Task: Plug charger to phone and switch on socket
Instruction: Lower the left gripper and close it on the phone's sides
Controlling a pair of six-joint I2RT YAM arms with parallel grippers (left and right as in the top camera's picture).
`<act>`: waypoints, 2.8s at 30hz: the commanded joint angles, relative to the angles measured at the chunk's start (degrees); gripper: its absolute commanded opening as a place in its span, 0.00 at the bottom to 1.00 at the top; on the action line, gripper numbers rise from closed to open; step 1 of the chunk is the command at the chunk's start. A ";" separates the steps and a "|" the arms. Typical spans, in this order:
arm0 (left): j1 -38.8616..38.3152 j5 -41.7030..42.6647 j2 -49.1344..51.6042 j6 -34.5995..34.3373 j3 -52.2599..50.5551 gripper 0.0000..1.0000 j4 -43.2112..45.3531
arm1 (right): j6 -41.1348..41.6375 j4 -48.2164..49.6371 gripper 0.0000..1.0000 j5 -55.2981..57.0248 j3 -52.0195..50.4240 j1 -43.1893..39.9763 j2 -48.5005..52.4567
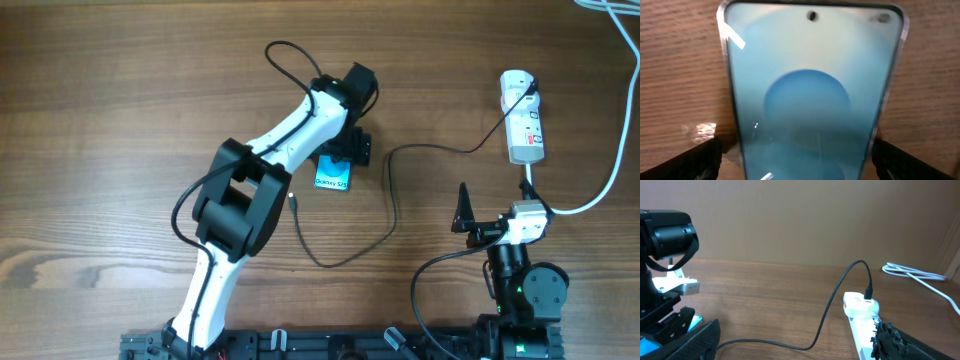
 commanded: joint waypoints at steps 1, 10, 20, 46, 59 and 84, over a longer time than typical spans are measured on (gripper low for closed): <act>-1.16 -1.05 2.91 -1.84 -1.55 1.00 -0.44 | -1.11 0.24 1.00 0.55 -0.07 0.26 -0.46; -1.11 -1.75 2.91 -1.84 -1.55 1.00 0.42 | -1.09 0.22 1.00 0.55 -0.07 0.26 -0.46; -0.72 -3.67 2.91 -1.88 -1.55 0.97 -1.11 | -1.07 0.24 1.00 0.55 -0.07 0.26 -0.46; 0.07 -3.41 2.91 -2.49 -1.55 1.00 -1.51 | -1.09 0.22 1.00 0.55 -0.07 0.26 -0.46; 0.09 -0.59 2.91 -1.38 -1.55 1.00 -1.14 | -1.09 0.24 1.00 0.55 -0.07 0.26 -0.46; 0.13 -3.58 2.91 -2.51 -1.55 0.85 1.09 | -1.09 0.24 1.00 0.55 -0.07 0.26 -0.46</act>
